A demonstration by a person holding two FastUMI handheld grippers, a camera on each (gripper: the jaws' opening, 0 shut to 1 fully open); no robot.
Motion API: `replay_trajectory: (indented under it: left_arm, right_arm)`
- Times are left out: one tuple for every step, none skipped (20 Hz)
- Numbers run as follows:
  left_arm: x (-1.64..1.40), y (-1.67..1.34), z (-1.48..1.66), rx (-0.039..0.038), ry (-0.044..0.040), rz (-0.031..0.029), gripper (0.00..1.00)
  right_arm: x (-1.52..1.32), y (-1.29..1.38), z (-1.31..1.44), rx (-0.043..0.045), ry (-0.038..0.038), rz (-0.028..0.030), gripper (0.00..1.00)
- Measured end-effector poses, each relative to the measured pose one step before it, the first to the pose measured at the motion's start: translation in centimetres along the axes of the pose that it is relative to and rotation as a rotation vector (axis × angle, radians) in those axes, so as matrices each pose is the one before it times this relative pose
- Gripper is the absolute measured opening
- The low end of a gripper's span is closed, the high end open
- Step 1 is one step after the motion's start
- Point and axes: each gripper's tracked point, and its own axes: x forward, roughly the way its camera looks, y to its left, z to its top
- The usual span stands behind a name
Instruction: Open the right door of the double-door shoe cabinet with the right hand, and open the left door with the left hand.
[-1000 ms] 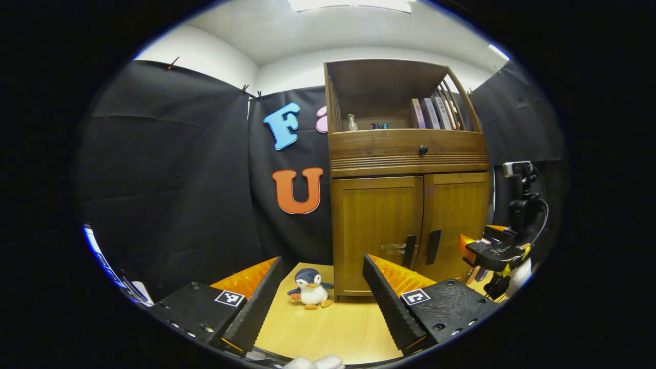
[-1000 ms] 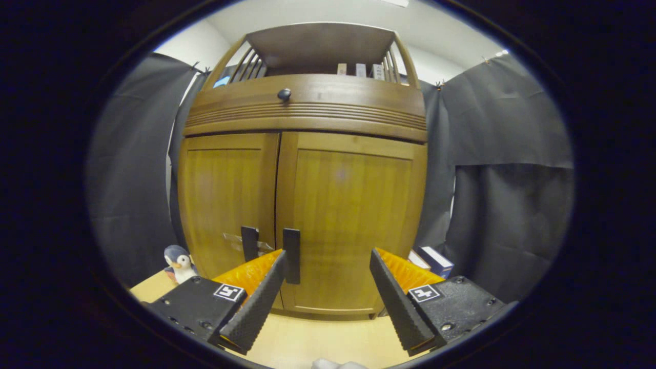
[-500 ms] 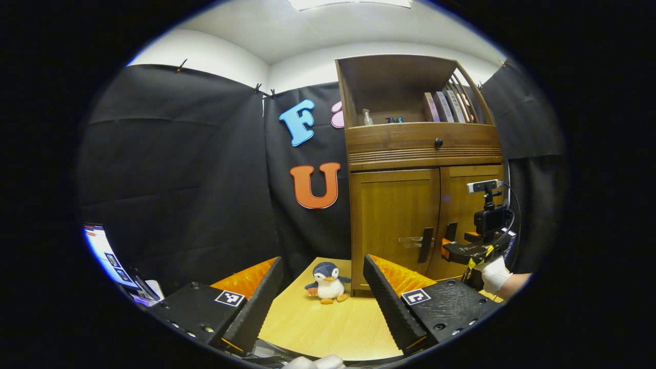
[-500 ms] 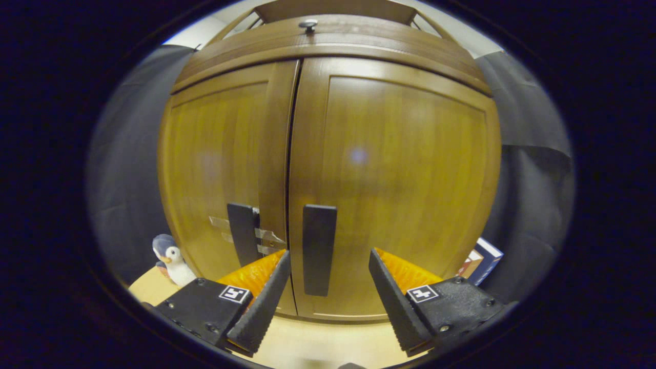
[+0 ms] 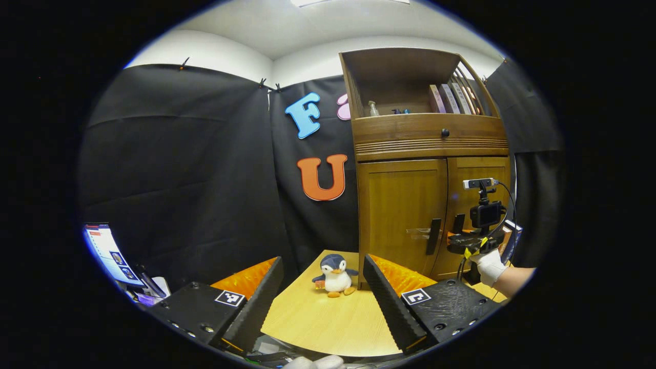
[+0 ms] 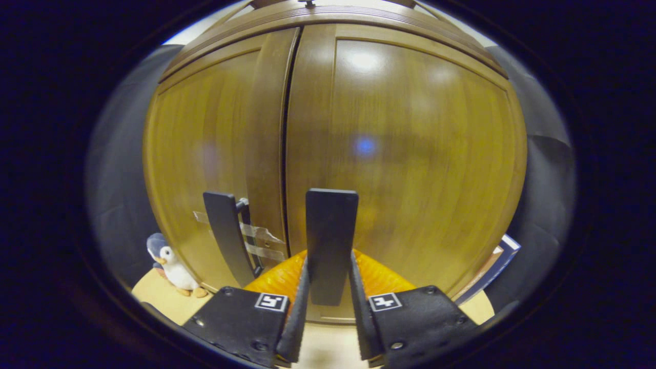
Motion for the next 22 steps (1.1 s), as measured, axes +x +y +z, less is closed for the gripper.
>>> replay_trajectory:
  left_arm:
    - [-0.052,-0.108,0.196,-0.00137,-0.00275,-0.00164,0.95]
    - [0.061,0.086,0.127,-0.00242,-0.00515,0.00063,0.95]
    - [-0.042,0.024,0.067,-0.00307,-0.00267,-0.00087,0.95]
    - [-0.063,-0.039,0.096,-0.00404,-0.00308,-0.00417,0.89]
    - [-0.124,-0.133,0.164,-0.00285,-0.00419,-0.00433,0.95]
    - [-0.089,-0.078,0.066,-0.00077,-0.00355,-0.00367,0.96]
    - [-0.088,-0.052,0.153,-0.00007,-0.005,-0.00251,0.96]
    - [-0.078,0.06,-0.091,-0.00098,-0.00174,-0.00173,0.96]
    - [-0.113,0.029,-0.031,-0.00223,-0.00519,-0.00061,0.89]
    - [-0.144,0.044,-0.013,-0.00307,-0.00054,-0.0042,0.96]
    - [0.012,-0.119,-0.084,-0.00646,-0.00139,-0.0013,0.96]
    - [0.017,0.035,-0.187,-0.00604,0.00068,0.0012,0.96]
    - [-0.064,-0.108,-0.156,-0.00588,0.00314,-0.00403,0.96]
    - [-0.132,-0.116,-0.184,-0.00465,0.00196,-0.00486,0.96]
    - [-0.191,-0.05,-0.202,-0.00095,0.00123,-0.00406,0.96]
    - [-0.145,0.048,-0.063,0.00193,0.00142,-0.00205,0.96]
    - [-0.217,-0.057,-0.118,0.00355,-0.00174,-0.00273,0.96]
    - [-0.04,-0.026,-0.159,0.00465,-0.00061,-0.00172,0.96]
    - [-0.179,-0.014,-0.196,0.00428,0.00153,-0.00247,0.96]
    - [-0.128,-0.051,-0.13,0.00213,0.00122,-0.00321,0.96]
    - [-0.136,0.005,-0.085,0.0009,-0.00006,-0.00312,0.96]
    - [-0.107,-0.145,-0.052,0.00017,-0.00011,-0.00472,0.96]
  right_arm:
    - [-0.023,-0.058,-0.1,0.0015,0.00748,-0.00356,0.39]
    - [-0.085,0.044,-0.049,0.00438,0.00405,-0.00048,0.37]
    - [-0.036,0.091,0.093,0.00157,0.00095,0.00314,0.36]
    - [0.071,0.003,-0.081,0.00178,0.0032,0.00242,0.34]
    - [0.052,0.033,-0.019,-0.00072,0.00368,0.00292,0.33]
    - [-0.018,-0.072,-0.044,-0.00664,0.00367,0.0043,0.3]
    - [-0.139,-0.006,-0.022,-0.00347,0.00204,0.00723,0.29]
    - [-0.232,0.085,-0.068,-0.0025,0.00161,0.00806,0.28]
    - [-0.35,-0.07,-0.081,-0.00495,0.00128,0.00579,0.28]
    - [-0.379,-0.002,-0.117,0.00311,-0.0013,0.00768,0.28]
    - [-0.538,0.09,-0.136,-0.00018,-0.00096,0.01065,0.27]
    - [-0.705,-0.13,-0.383,-0.0067,0.00151,0.00916,0.27]
    - [-0.63,-0.008,-0.182,-0.00507,0.00194,0.00745,0.27]
    - [-0.631,-0.054,-0.246,-0.00213,0.00031,0.00638,0.27]
    - [-0.518,-0.065,-0.16,-0.00144,0.00025,0.00541,0.27]
    - [-0.698,-0.123,-0.327,0.0009,0.00244,0.00419,0.27]
    - [-0.534,-0.122,-0.135,0.00063,0.00123,0.00332,0.27]
    - [-0.681,-0.095,-0.202,-0.00257,-0.00012,0.00326,0.27]
    - [-0.525,-0.082,-0.162,-0.00149,0.00063,0.00277,0.27]
    - [-0.59,-0.172,-0.241,-0.00116,0.0014,0.00271,0.27]
    - [-0.435,-0.156,-0.187,0.00053,0.00095,0.00264,0.27]
    - [-0.565,-0.132,-0.242,0.00112,0.00156,0.00304,0.27]
